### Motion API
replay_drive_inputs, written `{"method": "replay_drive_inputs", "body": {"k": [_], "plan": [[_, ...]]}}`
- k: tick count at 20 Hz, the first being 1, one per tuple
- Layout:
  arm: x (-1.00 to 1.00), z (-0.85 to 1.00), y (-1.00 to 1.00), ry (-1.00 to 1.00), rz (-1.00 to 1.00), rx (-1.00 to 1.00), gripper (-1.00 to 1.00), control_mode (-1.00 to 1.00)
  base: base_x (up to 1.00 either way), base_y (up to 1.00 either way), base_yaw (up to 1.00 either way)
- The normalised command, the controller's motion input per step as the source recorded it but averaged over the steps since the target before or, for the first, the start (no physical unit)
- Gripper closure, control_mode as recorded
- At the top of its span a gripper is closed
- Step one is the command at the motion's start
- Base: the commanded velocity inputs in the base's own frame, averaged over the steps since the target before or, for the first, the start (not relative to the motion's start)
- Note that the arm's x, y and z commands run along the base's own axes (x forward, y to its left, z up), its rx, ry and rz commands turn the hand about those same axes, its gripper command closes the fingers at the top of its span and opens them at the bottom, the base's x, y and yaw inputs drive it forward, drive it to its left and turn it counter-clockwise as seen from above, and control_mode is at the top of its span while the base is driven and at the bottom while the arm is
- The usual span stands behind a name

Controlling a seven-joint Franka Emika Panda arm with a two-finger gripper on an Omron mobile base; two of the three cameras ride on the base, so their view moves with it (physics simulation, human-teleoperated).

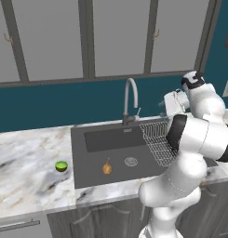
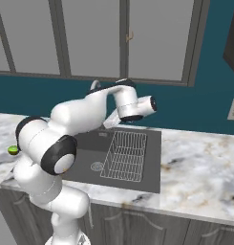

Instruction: Turn on the sink faucet. Then move the onion from the counter to the sink. Turn off the sink. Move the vegetable from the sink to the pot next to the stove. Finally move the pot to the front center burner.

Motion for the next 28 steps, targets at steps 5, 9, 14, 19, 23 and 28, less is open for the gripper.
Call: {"method": "replay_drive_inputs", "body": {"k": [5,9,14,19,23,28], "plan": [[-0.28,0.24,0.04,0.23,-0.26,0.00,-1.00,-1.00,0.00,0.00,0.00],[-0.37,0.26,0.01,0.21,-0.30,0.00,-1.00,-1.00,0.00,0.00,0.00],[-0.37,0.27,0.04,0.22,-0.30,0.00,-1.00,-1.00,0.00,0.00,0.00],[-0.45,0.06,0.09,0.21,-0.28,0.00,-1.00,-1.00,0.00,0.00,0.00],[-0.52,0.00,0.29,0.20,-0.25,-0.04,-1.00,-1.00,0.00,0.00,0.00],[-0.42,-0.02,0.55,0.24,-0.23,-0.09,-1.00,-1.00,0.00,0.00,0.00]]}}
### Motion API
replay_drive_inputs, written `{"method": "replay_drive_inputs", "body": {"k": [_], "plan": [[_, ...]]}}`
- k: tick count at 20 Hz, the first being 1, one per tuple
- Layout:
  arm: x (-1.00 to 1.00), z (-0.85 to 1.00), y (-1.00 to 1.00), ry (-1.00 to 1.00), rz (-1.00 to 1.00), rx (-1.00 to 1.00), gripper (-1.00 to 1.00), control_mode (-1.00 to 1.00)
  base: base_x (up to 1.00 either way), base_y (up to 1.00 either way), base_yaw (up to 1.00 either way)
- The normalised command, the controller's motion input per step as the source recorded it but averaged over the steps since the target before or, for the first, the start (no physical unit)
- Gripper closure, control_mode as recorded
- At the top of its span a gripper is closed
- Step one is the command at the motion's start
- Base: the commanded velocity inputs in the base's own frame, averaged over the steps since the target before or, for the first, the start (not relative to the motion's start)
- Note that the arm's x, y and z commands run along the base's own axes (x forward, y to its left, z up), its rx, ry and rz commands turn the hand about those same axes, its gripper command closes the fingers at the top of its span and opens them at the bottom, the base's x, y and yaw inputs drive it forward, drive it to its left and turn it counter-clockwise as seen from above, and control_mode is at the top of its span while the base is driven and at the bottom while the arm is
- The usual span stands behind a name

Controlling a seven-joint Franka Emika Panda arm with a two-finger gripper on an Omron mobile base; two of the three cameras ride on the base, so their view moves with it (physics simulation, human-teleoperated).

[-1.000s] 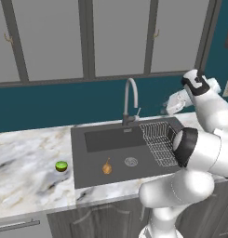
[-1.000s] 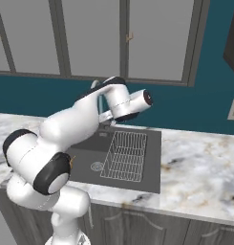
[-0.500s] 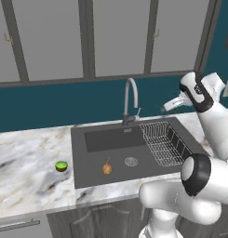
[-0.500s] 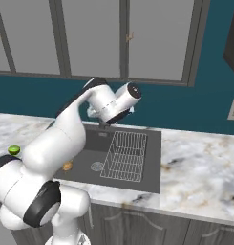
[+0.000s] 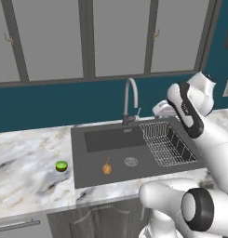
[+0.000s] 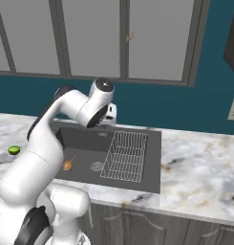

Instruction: Turn on the sink faucet. Then move the onion from the counter to the sink. Turn off the sink. Move the vegetable from the sink to the pot next to the stove. Finally move the pot to the front center burner.

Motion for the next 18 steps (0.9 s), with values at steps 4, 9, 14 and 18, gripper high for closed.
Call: {"method": "replay_drive_inputs", "body": {"k": [4,9,14,18], "plan": [[-0.24,-0.15,0.69,0.29,-0.22,-0.12,-1.00,-1.00,0.00,0.00,0.00],[-0.13,-0.31,0.64,0.25,-0.17,-0.12,-1.00,-1.00,0.00,0.00,0.00],[-0.03,-0.47,0.15,0.13,-0.01,-0.10,-1.00,-1.00,0.00,0.00,0.00],[0.01,-0.38,0.33,0.18,-0.01,-0.10,-1.00,-1.00,0.00,0.00,0.00]]}}
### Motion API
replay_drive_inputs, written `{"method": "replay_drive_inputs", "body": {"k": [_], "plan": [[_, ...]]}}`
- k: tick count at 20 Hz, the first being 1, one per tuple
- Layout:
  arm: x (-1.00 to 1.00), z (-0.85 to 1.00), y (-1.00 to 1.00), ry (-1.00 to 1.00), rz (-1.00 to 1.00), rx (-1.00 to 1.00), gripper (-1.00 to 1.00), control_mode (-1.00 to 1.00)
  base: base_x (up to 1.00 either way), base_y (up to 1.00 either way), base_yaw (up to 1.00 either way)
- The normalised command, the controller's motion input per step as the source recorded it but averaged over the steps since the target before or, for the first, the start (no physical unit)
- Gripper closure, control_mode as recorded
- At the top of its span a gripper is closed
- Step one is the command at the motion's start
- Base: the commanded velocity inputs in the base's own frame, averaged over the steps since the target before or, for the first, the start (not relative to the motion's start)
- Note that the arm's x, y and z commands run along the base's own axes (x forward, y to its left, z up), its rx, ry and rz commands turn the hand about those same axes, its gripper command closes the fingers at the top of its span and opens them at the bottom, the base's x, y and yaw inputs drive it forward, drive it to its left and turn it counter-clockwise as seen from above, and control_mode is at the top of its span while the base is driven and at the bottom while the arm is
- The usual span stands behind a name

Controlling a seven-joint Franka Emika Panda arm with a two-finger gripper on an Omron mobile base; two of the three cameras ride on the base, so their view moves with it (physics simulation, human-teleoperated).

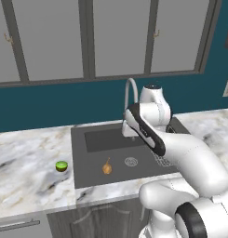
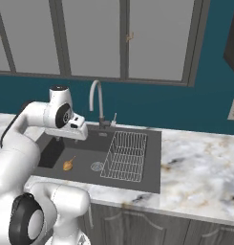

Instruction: Turn on the sink faucet. Then move the onion from the counter to the sink. Turn off the sink. Move the vegetable from the sink to the pot next to the stove. Finally move the pot to the front center burner.

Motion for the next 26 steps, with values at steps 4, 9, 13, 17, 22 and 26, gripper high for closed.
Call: {"method": "replay_drive_inputs", "body": {"k": [4,9,13,17,22,26], "plan": [[0.06,-0.34,0.48,0.13,-0.04,-0.10,-1.00,-1.00,0.00,0.00,0.00],[0.11,-0.40,0.40,0.10,-0.05,-0.04,-1.00,-1.00,0.00,0.00,0.00],[0.09,-0.46,0.33,0.08,-0.02,-0.03,-1.00,-1.00,0.00,0.00,0.00],[0.12,-0.49,0.21,0.04,-0.02,-0.02,-1.00,-1.00,0.00,0.00,0.00],[0.30,-0.42,0.10,0.00,-0.04,-0.01,-1.00,-1.00,0.00,0.00,0.00],[0.42,-0.29,0.12,0.00,-0.03,-0.03,-1.00,-1.00,0.00,0.00,0.00]]}}
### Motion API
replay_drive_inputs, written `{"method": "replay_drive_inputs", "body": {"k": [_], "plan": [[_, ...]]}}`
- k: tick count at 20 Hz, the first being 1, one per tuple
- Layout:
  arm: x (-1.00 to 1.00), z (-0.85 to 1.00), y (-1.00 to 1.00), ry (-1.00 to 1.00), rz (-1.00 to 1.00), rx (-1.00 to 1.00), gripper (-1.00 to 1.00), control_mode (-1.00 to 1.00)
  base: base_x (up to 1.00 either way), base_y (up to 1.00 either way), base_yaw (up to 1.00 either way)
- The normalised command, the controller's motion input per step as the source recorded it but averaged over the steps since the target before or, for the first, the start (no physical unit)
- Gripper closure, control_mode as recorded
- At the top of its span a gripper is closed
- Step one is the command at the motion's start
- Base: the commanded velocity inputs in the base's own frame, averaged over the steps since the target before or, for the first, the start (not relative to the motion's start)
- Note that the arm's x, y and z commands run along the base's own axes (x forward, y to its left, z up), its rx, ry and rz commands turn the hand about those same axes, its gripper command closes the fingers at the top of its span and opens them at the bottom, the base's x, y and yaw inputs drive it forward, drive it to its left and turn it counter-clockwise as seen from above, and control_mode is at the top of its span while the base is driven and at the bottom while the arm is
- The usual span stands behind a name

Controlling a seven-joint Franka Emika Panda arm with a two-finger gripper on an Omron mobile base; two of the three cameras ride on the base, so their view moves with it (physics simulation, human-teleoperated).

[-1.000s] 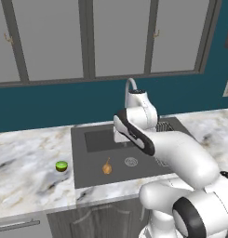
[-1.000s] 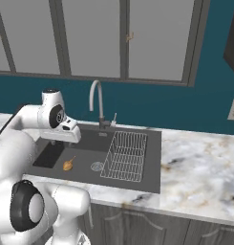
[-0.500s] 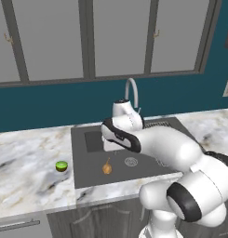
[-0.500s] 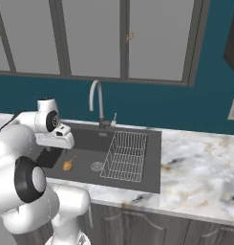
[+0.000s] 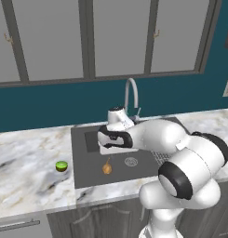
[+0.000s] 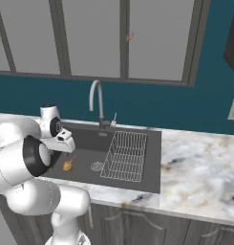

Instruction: Turn on the sink faucet. Then move the onion from the counter to the sink. Turn off the sink. Move the vegetable from the sink to the pot next to the stove. Finally move the pot to the front center burner.

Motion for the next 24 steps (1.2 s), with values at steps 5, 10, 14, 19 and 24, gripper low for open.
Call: {"method": "replay_drive_inputs", "body": {"k": [5,10,14,19,24], "plan": [[0.27,-0.37,0.15,0.00,-0.02,-0.06,-1.00,-1.00,0.00,0.00,0.00],[0.25,-0.43,0.12,0.00,-0.03,-0.05,-1.00,-1.00,0.00,0.00,0.00],[0.29,-0.36,0.05,0.00,-0.03,0.00,-1.00,-1.00,0.00,0.00,0.00],[0.37,-0.43,0.12,0.00,-0.03,-0.02,-1.00,-1.00,0.00,0.00,0.00],[0.38,-0.42,0.16,0.00,-0.03,-0.03,-1.00,-1.00,0.00,0.00,0.00]]}}
